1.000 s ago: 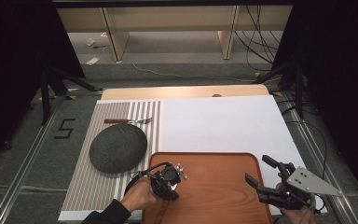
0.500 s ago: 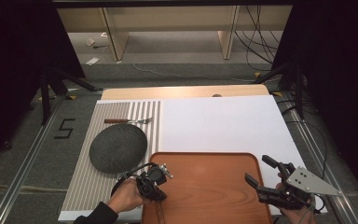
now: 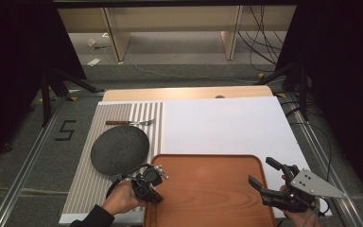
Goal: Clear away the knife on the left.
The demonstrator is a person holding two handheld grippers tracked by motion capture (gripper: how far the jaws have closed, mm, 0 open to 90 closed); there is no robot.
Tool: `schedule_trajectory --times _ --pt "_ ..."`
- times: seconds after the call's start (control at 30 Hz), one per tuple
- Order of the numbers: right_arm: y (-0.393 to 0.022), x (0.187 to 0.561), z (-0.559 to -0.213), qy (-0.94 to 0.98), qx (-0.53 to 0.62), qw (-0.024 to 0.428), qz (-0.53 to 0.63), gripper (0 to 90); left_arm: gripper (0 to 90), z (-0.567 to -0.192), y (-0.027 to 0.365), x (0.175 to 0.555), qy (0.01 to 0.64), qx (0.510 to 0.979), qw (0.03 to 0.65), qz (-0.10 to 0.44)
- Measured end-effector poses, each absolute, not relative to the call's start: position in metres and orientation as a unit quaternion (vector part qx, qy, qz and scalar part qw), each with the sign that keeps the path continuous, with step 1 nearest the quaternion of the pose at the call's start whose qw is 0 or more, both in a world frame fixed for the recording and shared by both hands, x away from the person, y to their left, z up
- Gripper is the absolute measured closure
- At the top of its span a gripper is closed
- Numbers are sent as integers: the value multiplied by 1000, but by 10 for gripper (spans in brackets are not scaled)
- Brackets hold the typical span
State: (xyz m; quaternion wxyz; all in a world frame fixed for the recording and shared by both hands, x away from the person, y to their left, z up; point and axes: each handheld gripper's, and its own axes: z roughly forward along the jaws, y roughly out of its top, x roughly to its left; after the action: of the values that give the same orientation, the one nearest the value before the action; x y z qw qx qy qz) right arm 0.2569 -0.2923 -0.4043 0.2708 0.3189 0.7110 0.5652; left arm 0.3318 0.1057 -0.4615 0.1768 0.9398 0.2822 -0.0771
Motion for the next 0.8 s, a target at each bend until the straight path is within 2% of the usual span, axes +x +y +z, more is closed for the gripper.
schedule_trajectory --times 0.47,0.63,0.77,0.8 --pt "-292 257 -404 711 318 272 565 202 895 -461 109 335 294 936 186 -56" --pt "-292 257 -404 711 318 272 565 202 768 -459 110 335 304 927 212 -63" --pt "-292 257 -404 711 318 272 565 202 583 -457 110 336 310 920 232 -57" --pt "-292 257 -404 711 318 272 565 202 583 -456 110 336 312 917 242 -59"
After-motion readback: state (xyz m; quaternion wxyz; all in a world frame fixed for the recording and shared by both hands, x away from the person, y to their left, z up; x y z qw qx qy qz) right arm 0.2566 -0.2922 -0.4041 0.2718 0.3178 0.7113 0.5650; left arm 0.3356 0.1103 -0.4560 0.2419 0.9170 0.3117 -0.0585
